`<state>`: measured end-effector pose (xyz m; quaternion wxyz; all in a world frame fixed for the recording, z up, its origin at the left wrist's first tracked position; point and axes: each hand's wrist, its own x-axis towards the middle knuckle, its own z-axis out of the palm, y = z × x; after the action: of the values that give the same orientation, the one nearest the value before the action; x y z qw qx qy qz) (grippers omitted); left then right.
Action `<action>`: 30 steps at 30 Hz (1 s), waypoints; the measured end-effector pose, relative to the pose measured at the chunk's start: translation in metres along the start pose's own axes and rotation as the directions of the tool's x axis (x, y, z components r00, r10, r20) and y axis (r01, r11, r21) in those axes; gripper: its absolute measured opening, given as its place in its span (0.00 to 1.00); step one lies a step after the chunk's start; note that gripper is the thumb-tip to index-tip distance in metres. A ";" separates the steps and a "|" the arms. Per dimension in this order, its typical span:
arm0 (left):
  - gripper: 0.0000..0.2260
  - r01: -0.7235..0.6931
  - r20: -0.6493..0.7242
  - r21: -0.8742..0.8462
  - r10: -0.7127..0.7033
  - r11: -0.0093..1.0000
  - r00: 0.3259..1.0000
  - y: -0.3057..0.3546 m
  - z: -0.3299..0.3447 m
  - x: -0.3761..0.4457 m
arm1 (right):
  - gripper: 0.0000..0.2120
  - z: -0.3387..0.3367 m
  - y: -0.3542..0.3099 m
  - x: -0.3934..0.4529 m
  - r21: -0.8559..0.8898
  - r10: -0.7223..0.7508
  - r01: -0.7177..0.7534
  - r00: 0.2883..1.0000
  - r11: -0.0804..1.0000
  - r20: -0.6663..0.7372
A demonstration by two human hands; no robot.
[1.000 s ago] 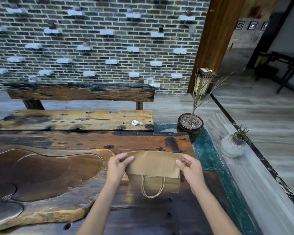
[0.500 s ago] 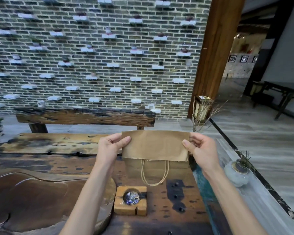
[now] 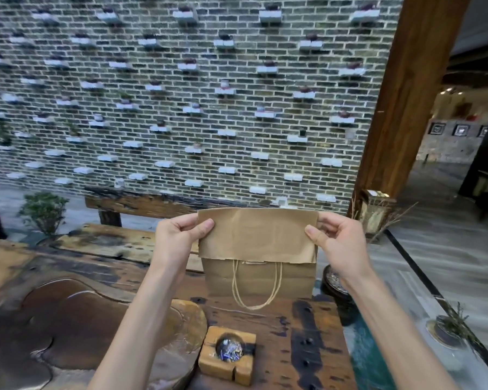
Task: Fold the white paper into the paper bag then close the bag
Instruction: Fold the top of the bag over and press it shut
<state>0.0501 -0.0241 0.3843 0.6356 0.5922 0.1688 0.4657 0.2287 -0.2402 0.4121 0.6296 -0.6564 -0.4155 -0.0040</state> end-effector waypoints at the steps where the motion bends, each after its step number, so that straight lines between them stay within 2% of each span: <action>1: 0.40 -0.011 -0.026 0.013 0.012 1.000 1.000 0.005 -0.005 -0.005 | 0.19 0.004 -0.002 0.001 0.015 -0.010 0.010 1.000 1.000 0.026; 2: 0.37 -0.005 -0.047 0.018 0.006 1.000 0.999 0.009 -0.010 -0.010 | 0.19 0.009 -0.004 0.002 0.032 -0.019 0.018 0.999 0.999 0.051; 3: 0.30 -0.006 -0.060 0.032 0.008 0.999 0.998 0.015 -0.014 -0.018 | 0.19 0.014 -0.006 0.003 0.046 -0.032 0.029 0.996 0.999 0.081; 5: 0.08 -0.001 -0.120 0.096 0.013 0.995 0.993 0.026 -0.026 -0.033 | 0.18 0.026 -0.010 0.003 0.081 -0.048 0.037 0.989 0.996 0.141; 6: 0.03 -0.005 -0.171 0.134 0.028 0.991 0.985 0.029 -0.034 -0.039 | 0.17 0.033 -0.013 0.002 0.110 -0.051 0.033 0.984 0.993 0.172; 10: 0.07 -0.049 -0.353 0.182 0.112 0.982 0.929 0.050 -0.056 -0.074 | 0.15 0.063 -0.019 -0.004 0.211 -0.074 0.013 0.956 0.977 0.283; 14: 0.05 -0.052 -0.446 0.249 0.162 0.967 0.880 0.064 -0.085 -0.114 | 0.17 0.097 -0.030 -0.017 0.288 -0.099 -0.017 0.918 0.958 0.383; 17: 0.28 -0.007 -0.508 0.246 0.135 0.969 0.851 0.073 -0.118 -0.140 | 0.17 0.124 -0.039 -0.031 0.329 -0.106 -0.053 0.889 0.943 0.446; 20: 0.33 0.015 -0.597 0.221 0.123 0.975 0.793 0.085 -0.147 -0.166 | 0.16 0.155 -0.049 -0.049 0.358 -0.105 -0.095 0.858 0.929 0.502; 21: 0.32 0.011 -0.612 0.233 0.138 0.973 0.779 0.089 -0.156 -0.172 | 0.15 0.165 -0.053 -0.054 0.365 -0.107 -0.106 0.849 0.925 0.518; 25: 0.15 0.009 -0.643 0.294 0.191 0.956 0.741 0.104 -0.185 -0.196 | 0.11 0.203 -0.070 -0.071 0.373 -0.121 -0.125 0.812 0.919 0.571; 30: 0.06 0.018 -0.666 0.369 0.251 0.929 0.703 0.126 -0.226 -0.218 | 0.12 0.257 -0.093 -0.089 0.390 -0.153 -0.125 0.779 0.912 0.608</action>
<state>-0.2832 -0.0791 0.3715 0.3765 0.4825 0.4387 0.6580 -0.0140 -0.0876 0.3883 0.5782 -0.4702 -0.5972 0.2966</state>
